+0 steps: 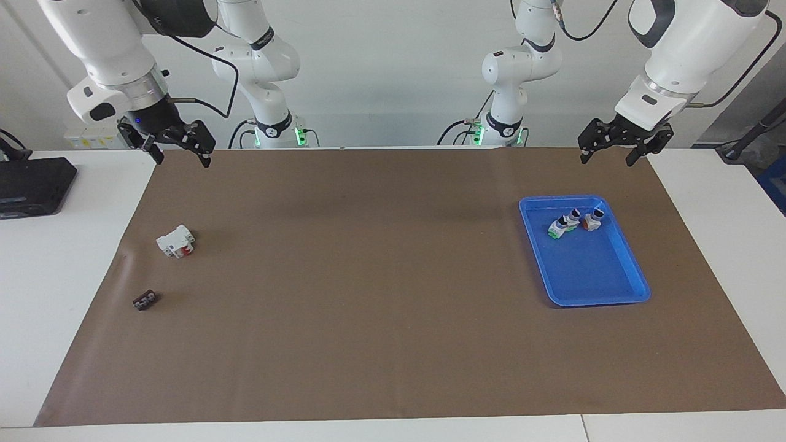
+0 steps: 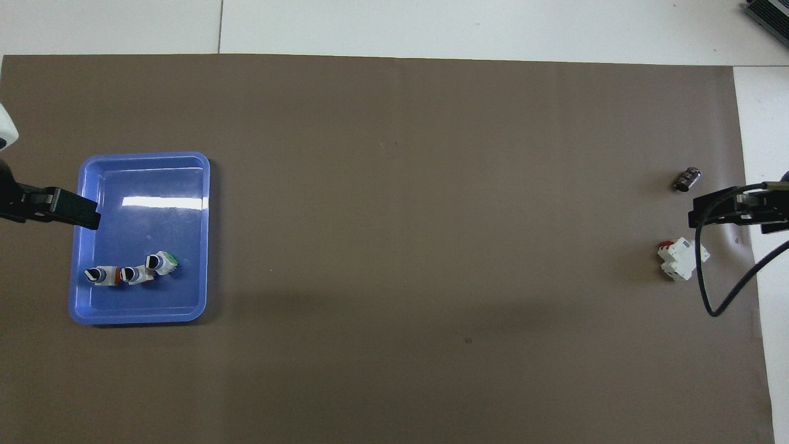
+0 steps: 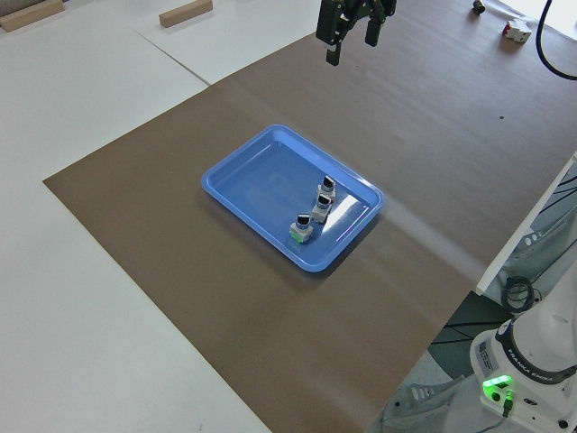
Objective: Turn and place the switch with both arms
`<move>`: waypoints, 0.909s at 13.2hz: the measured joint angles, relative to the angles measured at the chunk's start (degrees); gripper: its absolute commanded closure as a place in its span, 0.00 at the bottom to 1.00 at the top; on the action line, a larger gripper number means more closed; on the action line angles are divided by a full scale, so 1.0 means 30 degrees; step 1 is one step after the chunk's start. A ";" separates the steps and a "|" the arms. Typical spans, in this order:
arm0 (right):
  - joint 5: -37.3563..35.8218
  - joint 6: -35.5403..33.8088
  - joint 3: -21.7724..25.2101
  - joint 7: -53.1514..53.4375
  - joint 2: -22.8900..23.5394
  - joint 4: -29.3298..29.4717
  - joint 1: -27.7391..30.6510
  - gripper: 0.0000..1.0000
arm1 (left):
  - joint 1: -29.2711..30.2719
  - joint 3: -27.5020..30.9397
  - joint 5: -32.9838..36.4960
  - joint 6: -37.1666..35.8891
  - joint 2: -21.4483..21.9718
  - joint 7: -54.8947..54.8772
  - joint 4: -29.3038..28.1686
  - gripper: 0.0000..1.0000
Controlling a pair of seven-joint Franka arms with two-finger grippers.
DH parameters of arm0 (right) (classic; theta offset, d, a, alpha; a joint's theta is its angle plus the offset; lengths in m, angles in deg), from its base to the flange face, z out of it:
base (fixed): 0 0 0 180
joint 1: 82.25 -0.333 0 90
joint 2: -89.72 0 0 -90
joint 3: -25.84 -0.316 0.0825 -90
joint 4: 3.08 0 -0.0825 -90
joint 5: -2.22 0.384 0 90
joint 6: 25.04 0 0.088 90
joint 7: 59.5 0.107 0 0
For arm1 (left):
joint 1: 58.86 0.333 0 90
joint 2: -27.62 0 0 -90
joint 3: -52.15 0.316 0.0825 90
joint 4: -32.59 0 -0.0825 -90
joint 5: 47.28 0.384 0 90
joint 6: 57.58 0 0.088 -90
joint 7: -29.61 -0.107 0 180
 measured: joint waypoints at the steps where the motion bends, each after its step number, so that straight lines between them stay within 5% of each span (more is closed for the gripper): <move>1: 0.0000 0.0001 0.0000 0.0000 0.0000 0.0000 0.0000 0.00 | -0.0001 -0.0004 0.0000 0.0006 0.0003 -0.0009 -0.0064 0.00; 12: 0.0000 -0.0010 -0.0013 0.0000 -0.0010 0.0000 -0.0004 0.00 | -0.0411 -0.0110 0.0000 0.1281 0.0041 -0.0036 -0.0422 0.00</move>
